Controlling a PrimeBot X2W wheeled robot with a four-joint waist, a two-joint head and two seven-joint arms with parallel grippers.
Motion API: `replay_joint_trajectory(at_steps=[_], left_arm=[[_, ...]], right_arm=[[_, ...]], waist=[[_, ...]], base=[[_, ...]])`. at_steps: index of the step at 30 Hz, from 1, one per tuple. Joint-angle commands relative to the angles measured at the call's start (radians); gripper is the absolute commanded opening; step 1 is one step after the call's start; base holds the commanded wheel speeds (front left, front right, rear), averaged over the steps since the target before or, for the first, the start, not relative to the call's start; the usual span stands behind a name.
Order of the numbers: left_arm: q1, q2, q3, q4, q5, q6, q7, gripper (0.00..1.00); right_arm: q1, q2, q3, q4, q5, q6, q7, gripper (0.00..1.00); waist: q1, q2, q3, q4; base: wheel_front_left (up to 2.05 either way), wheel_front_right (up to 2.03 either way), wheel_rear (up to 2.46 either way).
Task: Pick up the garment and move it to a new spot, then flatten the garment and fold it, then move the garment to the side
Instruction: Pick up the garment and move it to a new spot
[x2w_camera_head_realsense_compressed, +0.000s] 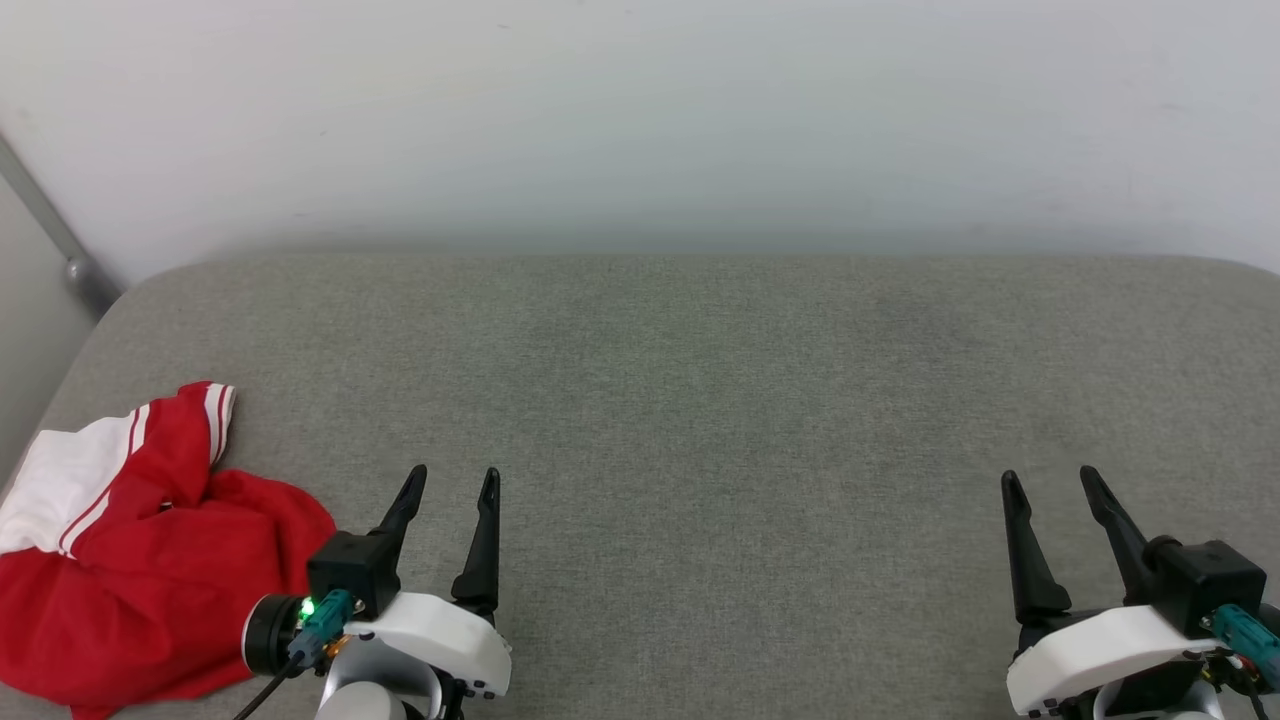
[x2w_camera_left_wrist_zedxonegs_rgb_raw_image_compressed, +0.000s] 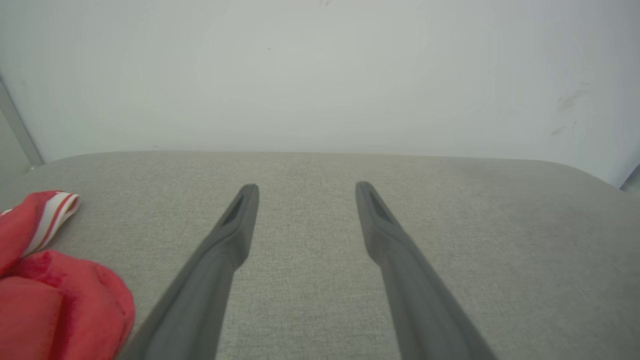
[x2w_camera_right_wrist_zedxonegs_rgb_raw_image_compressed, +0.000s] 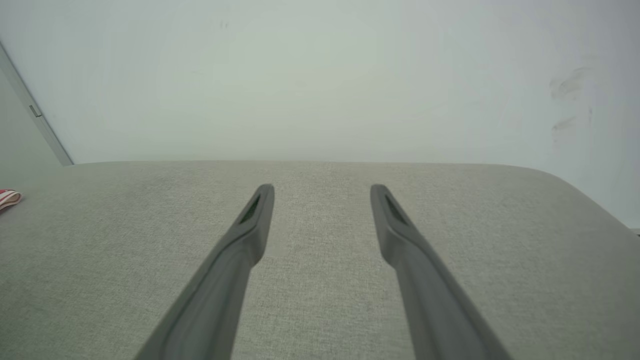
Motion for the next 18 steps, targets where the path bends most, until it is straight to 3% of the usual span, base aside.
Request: replay_joint_trajectory(at_steps=[1, 9, 18], left_arm=[[-0.014, 0.001, 0.004, 0.003, -0.004, 0.001, -0.002, 1.0], [-0.025, 0.014, 0.009, -0.001, 0.006, 0.019, -0.002, 1.0], [-0.024, 0.045, 0.038, -0.018, 0.002, 0.036, -0.002, 1.0]], right_arm=[[-0.011, 0.001, 0.004, -0.003, 0.005, 0.0, -0.009, 1.0], [-0.015, 0.001, 0.041, -0.036, -0.004, 0.0, 0.008, 1.0], [-0.013, 0.001, 0.075, -0.056, -0.009, 0.0, 0.025, 1.0]], waist=[[0.0, 0.0, 0.0, 0.003], [0.0, 0.0, -0.001, 0.07], [0.0, 0.0, -0.001, 0.228]], base=[[0.0, 0.0, 0.0], [0.0, 0.0, 0.0], [0.0, 0.0, 0.0]])
